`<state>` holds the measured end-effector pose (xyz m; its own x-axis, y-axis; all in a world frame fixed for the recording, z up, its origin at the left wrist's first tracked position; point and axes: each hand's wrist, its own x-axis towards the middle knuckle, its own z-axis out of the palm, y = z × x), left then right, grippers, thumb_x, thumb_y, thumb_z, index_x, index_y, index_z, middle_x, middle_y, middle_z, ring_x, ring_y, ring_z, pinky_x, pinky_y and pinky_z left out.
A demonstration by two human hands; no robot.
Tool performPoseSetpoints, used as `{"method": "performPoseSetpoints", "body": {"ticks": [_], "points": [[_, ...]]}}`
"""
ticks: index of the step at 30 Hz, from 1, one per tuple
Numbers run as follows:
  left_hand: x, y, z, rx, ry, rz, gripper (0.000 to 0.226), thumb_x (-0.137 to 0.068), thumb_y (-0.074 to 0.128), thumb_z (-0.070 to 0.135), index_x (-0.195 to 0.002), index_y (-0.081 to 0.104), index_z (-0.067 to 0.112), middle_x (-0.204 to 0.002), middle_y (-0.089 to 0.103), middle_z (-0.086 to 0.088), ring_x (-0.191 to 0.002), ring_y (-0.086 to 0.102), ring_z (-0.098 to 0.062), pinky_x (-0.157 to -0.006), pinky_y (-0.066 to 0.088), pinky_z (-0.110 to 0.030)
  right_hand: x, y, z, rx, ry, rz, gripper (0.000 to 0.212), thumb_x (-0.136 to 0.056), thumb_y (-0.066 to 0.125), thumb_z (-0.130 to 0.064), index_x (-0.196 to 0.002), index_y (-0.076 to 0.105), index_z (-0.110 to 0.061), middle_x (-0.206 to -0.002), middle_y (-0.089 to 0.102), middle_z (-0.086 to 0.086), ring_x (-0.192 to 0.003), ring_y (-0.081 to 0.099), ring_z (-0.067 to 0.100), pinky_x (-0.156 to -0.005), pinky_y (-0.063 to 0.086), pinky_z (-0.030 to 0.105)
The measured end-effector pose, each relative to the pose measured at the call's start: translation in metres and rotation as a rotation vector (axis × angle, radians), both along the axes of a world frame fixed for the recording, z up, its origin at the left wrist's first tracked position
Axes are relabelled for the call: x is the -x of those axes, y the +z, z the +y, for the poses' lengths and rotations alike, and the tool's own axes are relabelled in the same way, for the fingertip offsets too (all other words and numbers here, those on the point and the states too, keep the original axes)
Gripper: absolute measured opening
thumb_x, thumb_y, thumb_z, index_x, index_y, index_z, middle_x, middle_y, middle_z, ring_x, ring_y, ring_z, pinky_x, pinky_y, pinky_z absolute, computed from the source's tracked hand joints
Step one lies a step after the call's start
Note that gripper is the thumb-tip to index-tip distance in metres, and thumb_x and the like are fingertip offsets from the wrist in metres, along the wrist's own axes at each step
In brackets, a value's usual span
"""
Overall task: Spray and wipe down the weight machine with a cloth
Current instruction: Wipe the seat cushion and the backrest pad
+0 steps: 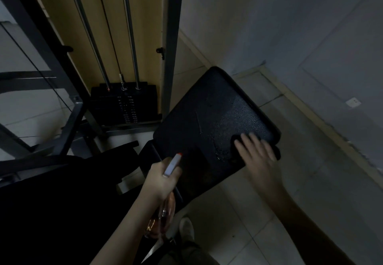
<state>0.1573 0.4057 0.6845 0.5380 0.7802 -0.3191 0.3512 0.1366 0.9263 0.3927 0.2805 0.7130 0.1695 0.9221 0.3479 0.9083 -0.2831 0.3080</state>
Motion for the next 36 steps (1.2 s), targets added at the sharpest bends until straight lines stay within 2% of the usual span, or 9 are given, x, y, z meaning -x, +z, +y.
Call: {"method": "performPoseSetpoints", "body": {"ticks": [6,12,16,20,24,26,29,32,36], "points": [[0.0,-0.005,-0.003,-0.018,-0.003,0.028,0.015,-0.093,0.056,0.017,-0.106,0.065,0.02,-0.068,0.058,-0.005,-0.057,0.053,-0.011,-0.054,0.043,-0.021,-0.006,0.016,0.051,-0.214,-0.256,0.121,0.048,-0.086,0.048,-0.001,-0.133,0.051,-0.011,-0.142,0.047,0.01,-0.133,0.032,0.03,-0.111,0.018,0.046],[-0.004,-0.009,-0.007,-0.063,-0.031,0.058,0.017,-0.094,0.056,0.019,-0.105,0.066,0.014,-0.061,0.055,0.005,-0.052,0.051,-0.004,-0.053,0.042,-0.02,0.031,-0.049,0.027,0.127,0.01,0.046,0.048,-0.082,0.038,-0.01,-0.122,0.064,-0.016,-0.134,0.056,0.005,-0.125,0.049,0.028,-0.107,0.026,0.042],[-0.005,-0.008,-0.008,-0.071,-0.042,0.043,0.019,-0.093,0.055,0.019,-0.109,0.066,0.017,-0.062,0.055,0.006,-0.05,0.05,-0.001,-0.052,0.042,-0.019,0.025,-0.055,-0.009,0.249,0.066,-0.042,0.054,-0.078,0.036,-0.007,-0.122,0.064,-0.02,-0.134,0.056,0.002,-0.127,0.049,0.026,-0.107,0.027,0.044],[-0.005,-0.006,-0.006,-0.074,-0.038,0.041,0.015,-0.093,0.056,0.019,-0.104,0.066,0.015,-0.063,0.056,0.006,-0.052,0.051,-0.004,-0.054,0.043,-0.023,0.002,-0.015,-0.005,0.145,0.034,-0.088,0.059,-0.078,0.033,-0.004,-0.128,0.059,-0.021,-0.14,0.051,0.004,-0.132,0.036,0.027,-0.107,0.02,0.053],[-0.004,-0.003,-0.004,-0.081,-0.049,0.032,0.016,-0.092,0.057,0.018,-0.08,0.059,0.028,-0.059,0.052,0.003,-0.05,0.048,-0.008,-0.053,0.042,-0.029,-0.01,0.022,0.039,-0.082,-0.192,0.031,0.058,-0.077,0.054,0.003,-0.132,0.053,-0.015,-0.145,0.043,0.008,-0.137,0.026,0.03,-0.111,0.009,0.053],[-0.003,-0.004,-0.004,-0.09,-0.057,0.047,0.021,-0.092,0.057,0.018,-0.073,0.054,0.028,-0.058,0.051,0.003,-0.05,0.048,-0.008,-0.054,0.042,-0.031,-0.007,0.019,0.059,-0.136,-0.235,0.069,0.056,-0.079,0.053,0.002,-0.133,0.052,-0.014,-0.145,0.043,0.008,-0.137,0.029,0.031,-0.112,0.01,0.051],[-0.005,-0.004,-0.004,-0.066,-0.063,0.068,0.019,-0.092,0.057,0.018,-0.073,0.055,0.017,-0.059,0.051,0.002,-0.05,0.048,-0.008,-0.054,0.041,-0.03,0.013,-0.014,0.068,0.0,-0.094,0.022,0.048,-0.082,0.042,-0.007,-0.127,0.059,-0.015,-0.139,0.05,0.007,-0.131,0.041,0.031,-0.109,0.019,0.049],[-0.009,-0.004,-0.003,-0.069,-0.073,0.043,0.017,-0.092,0.057,0.016,-0.076,0.056,0.02,-0.059,0.052,0.004,-0.048,0.047,-0.005,-0.051,0.04,-0.025,0.03,-0.048,0.05,0.219,0.09,0.015,0.049,-0.074,0.054,-0.005,-0.121,0.064,-0.016,-0.134,0.055,0.007,-0.128,0.046,0.03,-0.107,0.024,0.045],[-0.012,-0.003,0.0,-0.068,-0.055,0.019,0.019,-0.092,0.057,0.016,-0.075,0.056,0.024,-0.061,0.052,0.003,-0.052,0.049,-0.007,-0.054,0.041,-0.026,0.022,-0.042,0.029,0.266,0.12,-0.024,0.047,-0.081,0.037,-0.008,-0.116,0.067,-0.015,-0.13,0.059,0.008,-0.124,0.052,0.029,-0.106,0.029,0.043]]}}
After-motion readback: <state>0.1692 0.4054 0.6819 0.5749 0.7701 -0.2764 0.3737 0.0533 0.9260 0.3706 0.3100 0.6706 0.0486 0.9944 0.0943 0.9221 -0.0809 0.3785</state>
